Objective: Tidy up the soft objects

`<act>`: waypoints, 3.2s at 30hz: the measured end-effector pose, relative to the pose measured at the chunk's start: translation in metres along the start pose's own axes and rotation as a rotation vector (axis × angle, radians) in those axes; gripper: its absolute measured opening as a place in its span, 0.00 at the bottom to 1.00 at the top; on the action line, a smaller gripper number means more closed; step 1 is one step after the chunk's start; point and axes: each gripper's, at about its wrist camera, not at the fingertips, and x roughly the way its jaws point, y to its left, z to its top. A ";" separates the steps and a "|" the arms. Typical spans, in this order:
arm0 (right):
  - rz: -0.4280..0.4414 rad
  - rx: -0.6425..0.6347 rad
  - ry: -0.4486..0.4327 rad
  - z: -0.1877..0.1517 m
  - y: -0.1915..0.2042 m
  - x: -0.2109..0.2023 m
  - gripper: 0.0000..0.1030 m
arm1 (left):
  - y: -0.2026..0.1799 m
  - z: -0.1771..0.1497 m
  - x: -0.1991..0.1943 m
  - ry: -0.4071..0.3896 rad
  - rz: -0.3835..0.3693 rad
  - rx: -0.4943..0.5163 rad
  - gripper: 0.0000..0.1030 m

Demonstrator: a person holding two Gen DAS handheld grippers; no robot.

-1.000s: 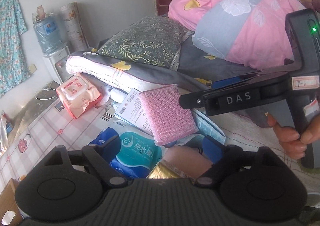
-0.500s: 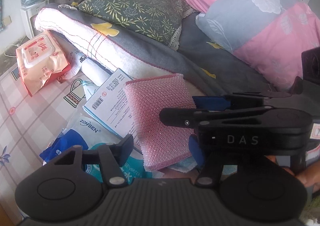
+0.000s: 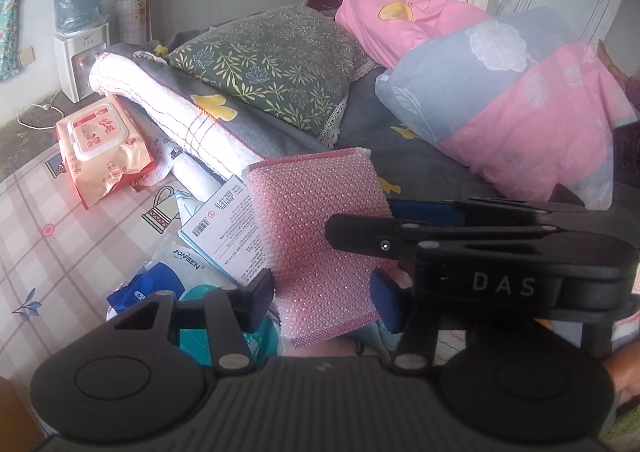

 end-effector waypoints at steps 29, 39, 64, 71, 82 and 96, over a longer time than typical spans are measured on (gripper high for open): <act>0.428 -0.320 0.250 -0.106 0.310 -0.052 0.55 | 0.107 -0.194 -0.241 -0.162 0.318 -0.463 0.54; 0.393 -0.352 0.275 -0.117 0.351 0.012 0.55 | 0.186 -0.224 -0.204 -0.053 0.290 -0.591 0.59; 0.399 -0.287 0.191 -0.099 0.254 0.010 0.55 | 0.249 -0.219 -0.112 0.168 0.405 -0.679 0.55; 0.378 -0.259 0.202 -0.098 0.243 0.019 0.55 | 0.245 -0.205 -0.098 0.144 0.366 -0.643 0.54; 0.338 -0.247 0.180 -0.097 0.220 0.008 0.55 | 0.230 -0.201 -0.142 0.064 0.334 -0.628 0.67; 0.294 -0.226 0.169 -0.099 0.205 -0.002 0.55 | 0.288 -0.192 -0.118 0.029 0.385 -0.863 0.37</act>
